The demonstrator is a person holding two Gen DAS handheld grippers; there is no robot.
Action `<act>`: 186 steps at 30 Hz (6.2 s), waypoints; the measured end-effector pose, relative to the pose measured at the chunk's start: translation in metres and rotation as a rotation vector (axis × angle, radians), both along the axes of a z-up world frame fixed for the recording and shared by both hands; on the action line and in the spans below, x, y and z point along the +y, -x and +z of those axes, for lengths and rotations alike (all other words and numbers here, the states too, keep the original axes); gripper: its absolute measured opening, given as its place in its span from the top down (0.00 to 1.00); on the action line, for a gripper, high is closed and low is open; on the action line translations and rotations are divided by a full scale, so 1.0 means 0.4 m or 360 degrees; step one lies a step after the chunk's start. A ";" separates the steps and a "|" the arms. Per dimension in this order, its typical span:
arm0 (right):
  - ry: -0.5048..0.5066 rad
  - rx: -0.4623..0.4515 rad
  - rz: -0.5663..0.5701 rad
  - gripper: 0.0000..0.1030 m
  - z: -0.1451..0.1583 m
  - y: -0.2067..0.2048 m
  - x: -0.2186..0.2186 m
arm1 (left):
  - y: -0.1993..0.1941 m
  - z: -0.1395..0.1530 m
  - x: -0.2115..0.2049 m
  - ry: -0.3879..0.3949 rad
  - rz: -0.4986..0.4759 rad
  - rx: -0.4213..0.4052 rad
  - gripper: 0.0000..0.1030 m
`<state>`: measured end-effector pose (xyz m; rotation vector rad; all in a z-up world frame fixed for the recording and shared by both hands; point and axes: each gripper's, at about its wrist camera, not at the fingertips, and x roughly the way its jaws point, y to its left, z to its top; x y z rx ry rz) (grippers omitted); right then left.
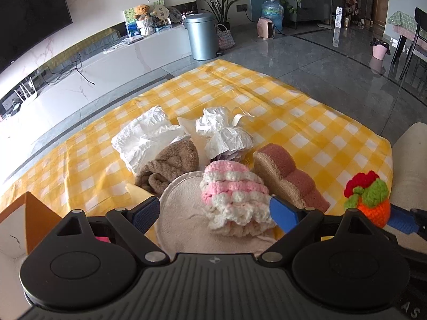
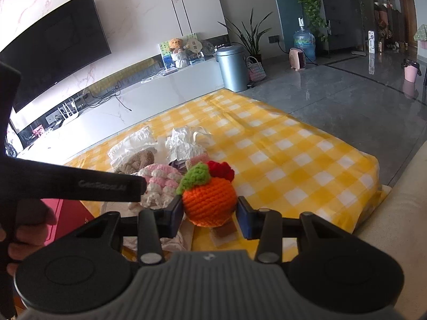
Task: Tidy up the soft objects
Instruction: 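Lift the orange fruit with the right tool while the left tool grasps the pink-and-white crochet piece, then carry both crochet items over the white box and open both tools, then withdraw both tools from the box and move the right tool to the pile, then close the right tool on the beige textured bath mitt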
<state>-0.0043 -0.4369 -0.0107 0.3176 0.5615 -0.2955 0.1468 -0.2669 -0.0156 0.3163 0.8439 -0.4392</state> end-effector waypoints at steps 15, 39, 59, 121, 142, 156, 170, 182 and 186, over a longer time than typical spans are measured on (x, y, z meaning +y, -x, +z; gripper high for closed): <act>0.0040 0.0069 -0.0053 0.59 -0.016 0.000 -0.008 | -0.050 -0.150 -0.139 -0.0221 -0.0066 -0.0013 0.00; 0.0099 0.0066 -0.0010 0.59 -0.012 -0.002 0.012 | 0.045 0.027 0.027 0.0292 0.0072 -0.0053 0.57; 0.0099 -0.0212 0.0469 0.59 0.090 0.002 0.195 | 0.208 0.211 0.500 0.0474 0.0533 -0.0233 0.57; -0.0299 0.0313 0.1497 0.27 -0.032 -0.173 0.780 | 0.317 0.128 0.910 0.0304 0.0996 -0.0300 0.25; -0.0165 -0.0052 0.1185 0.05 0.100 -0.077 0.611 | 0.358 0.180 0.845 0.0386 0.0904 -0.0396 0.25; 0.0140 -0.0136 0.0331 0.02 0.157 -0.010 0.312 | 0.366 0.192 0.778 0.0508 0.0761 -0.0376 0.25; -0.0124 0.0263 0.0152 0.02 -0.027 -0.142 0.211 | 0.329 0.171 0.626 0.0540 0.0588 -0.0320 0.25; 0.0617 0.0643 0.0567 0.02 -0.152 -0.292 0.333 | 0.273 0.083 0.581 0.0516 0.0518 -0.0323 0.25; 0.0564 0.0709 0.0614 0.03 -0.170 -0.309 0.324 | 0.269 0.068 0.595 0.0536 0.0542 -0.0286 0.25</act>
